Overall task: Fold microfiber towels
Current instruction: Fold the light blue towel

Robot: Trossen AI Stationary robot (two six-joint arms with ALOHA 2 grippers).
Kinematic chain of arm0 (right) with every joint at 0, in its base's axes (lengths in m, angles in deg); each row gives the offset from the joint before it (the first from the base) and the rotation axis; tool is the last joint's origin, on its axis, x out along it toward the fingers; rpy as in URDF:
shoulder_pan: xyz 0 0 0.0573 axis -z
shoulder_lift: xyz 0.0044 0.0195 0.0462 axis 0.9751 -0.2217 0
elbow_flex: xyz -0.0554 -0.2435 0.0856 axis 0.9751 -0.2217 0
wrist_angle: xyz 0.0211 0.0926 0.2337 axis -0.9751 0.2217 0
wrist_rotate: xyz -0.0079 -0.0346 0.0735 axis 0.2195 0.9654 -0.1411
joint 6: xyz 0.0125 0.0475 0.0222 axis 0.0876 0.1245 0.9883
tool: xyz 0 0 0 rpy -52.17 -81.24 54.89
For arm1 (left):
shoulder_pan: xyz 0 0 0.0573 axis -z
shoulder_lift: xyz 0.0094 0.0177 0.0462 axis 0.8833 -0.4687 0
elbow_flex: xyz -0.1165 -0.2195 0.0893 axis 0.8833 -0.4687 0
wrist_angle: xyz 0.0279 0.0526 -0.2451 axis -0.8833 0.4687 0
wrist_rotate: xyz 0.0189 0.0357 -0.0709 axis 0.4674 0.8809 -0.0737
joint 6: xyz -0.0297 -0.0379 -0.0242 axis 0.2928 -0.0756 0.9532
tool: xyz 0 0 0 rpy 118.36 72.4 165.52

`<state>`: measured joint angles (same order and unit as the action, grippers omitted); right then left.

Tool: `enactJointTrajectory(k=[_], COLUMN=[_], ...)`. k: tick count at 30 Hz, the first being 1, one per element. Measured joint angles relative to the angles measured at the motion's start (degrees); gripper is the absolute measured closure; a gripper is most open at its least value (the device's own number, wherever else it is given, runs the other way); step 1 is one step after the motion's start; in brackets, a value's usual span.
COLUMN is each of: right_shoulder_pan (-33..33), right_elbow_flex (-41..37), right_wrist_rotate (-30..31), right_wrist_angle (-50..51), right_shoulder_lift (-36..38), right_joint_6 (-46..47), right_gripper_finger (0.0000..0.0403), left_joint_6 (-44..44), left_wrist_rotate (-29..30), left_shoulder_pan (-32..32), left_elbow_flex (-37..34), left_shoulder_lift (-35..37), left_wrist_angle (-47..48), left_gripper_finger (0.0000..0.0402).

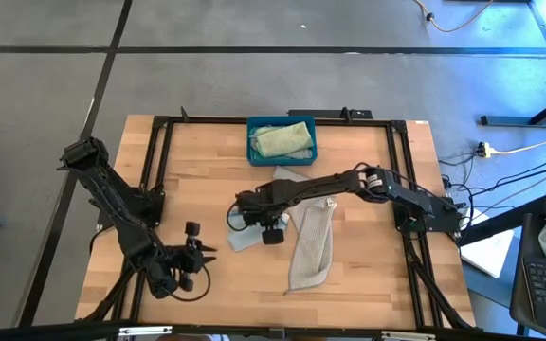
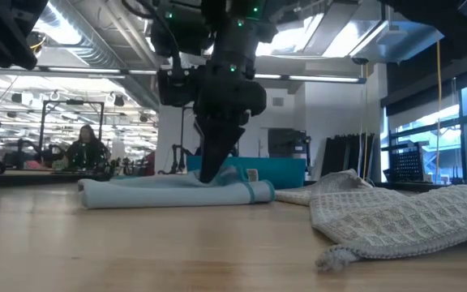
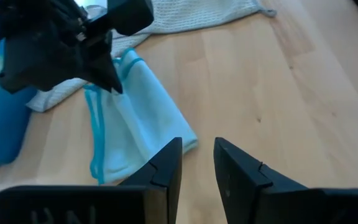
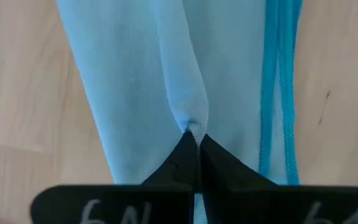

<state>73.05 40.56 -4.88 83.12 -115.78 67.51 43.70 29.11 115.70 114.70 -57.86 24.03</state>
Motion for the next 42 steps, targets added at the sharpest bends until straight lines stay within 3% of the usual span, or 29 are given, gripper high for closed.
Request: enactJointTrajectory(k=[8,15,24,31,37,42], right_shoulder_pan=[0.3,2.8,5.7,7.3,7.3,8.2], right_elbow_flex=[1.7,0.6,-1.5,-1.5,-1.6,-3.2], right_wrist_rotate=[6.1,7.2,17.3,17.6,23.3,24.3], right_wrist_angle=[2.5,1.4,2.3,2.7,5.3,5.9], right_shoulder_lift=[2.3,2.6,2.5,2.5,3.1,3.2], right_joint_6=[-1.4,-0.5,0.7,1.1,2.4,3.7], right_gripper_finger=[0.0393,0.0392,0.0392,0.0392,0.0392,0.0392], left_joint_6=[0.5,3.1,3.3,4.3,7.3,8.4], left_wrist_rotate=[2.4,2.8,4.7,5.3,5.4,5.4], left_shoulder_pan=[-0.1,-0.1,-0.1,-0.1,-0.1,-0.1], left_elbow_flex=[0.0,0.0,0.0,-0.1,-1.6,-2.0], left_shoulder_lift=[0.0,0.0,0.0,0.0,0.0,0.0], left_wrist_angle=[1.0,0.9,0.9,0.9,0.8,0.8], left_gripper_finger=[0.0317,0.0317,0.0317,0.0317,0.0317,0.0317])
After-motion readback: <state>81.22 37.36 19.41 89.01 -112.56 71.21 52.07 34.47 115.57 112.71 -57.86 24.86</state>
